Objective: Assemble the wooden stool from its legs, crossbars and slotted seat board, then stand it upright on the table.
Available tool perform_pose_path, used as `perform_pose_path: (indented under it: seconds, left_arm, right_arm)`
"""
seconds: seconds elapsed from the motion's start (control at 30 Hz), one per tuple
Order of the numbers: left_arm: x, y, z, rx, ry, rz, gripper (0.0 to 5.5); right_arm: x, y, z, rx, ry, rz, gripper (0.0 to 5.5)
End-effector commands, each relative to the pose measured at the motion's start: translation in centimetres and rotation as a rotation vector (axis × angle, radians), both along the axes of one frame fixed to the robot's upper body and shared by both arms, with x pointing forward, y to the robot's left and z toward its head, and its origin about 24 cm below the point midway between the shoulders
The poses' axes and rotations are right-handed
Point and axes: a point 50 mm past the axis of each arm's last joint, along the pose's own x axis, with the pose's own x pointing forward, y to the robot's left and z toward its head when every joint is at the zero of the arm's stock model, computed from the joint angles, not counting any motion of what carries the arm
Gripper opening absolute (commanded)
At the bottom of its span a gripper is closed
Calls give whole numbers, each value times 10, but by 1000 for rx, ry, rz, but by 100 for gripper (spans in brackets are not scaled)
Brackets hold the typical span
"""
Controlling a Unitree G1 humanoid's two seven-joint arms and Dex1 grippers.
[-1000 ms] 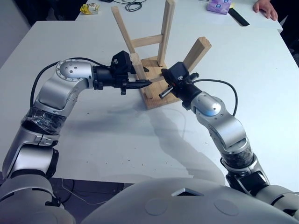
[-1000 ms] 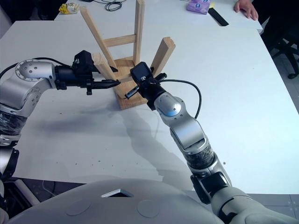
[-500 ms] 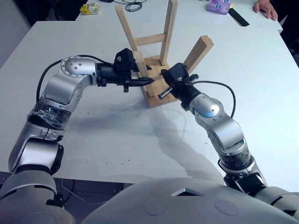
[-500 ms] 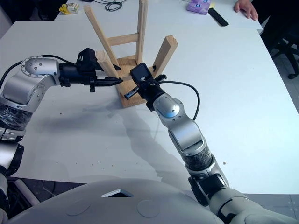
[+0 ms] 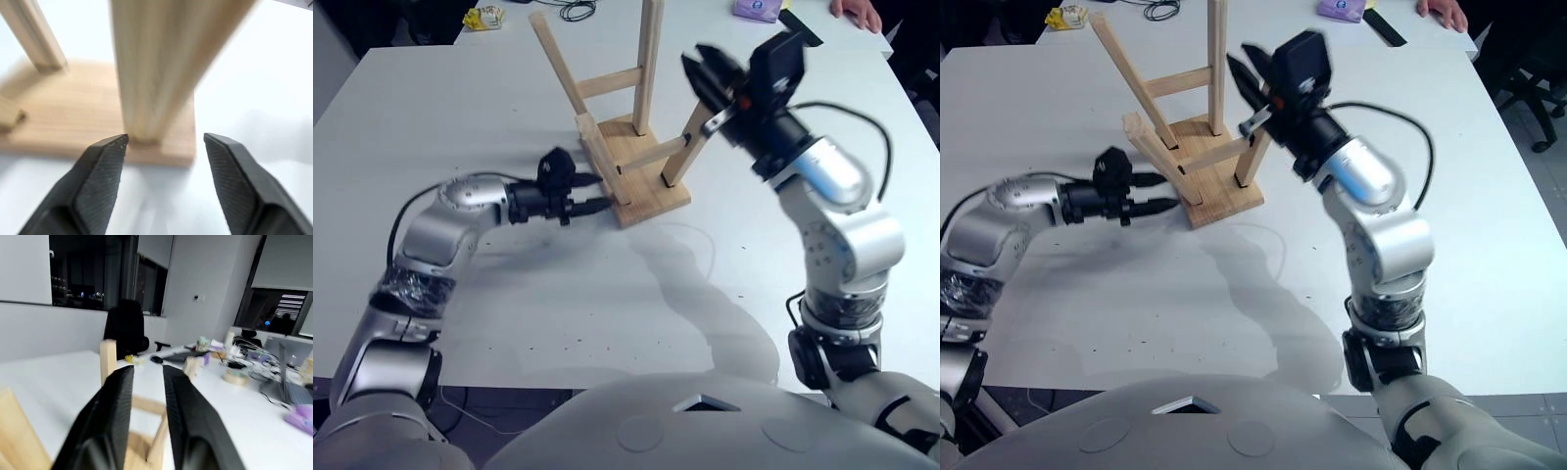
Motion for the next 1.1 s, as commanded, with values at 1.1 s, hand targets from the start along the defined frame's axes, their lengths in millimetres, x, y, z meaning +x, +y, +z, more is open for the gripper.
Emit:
perform_pose_path:
  seconds: [1.1]
  left_arm:
    - [-48,-43,10,-175,-140,816,375]
  right_arm:
    - [-31,1,-99,-279,339,161,174]
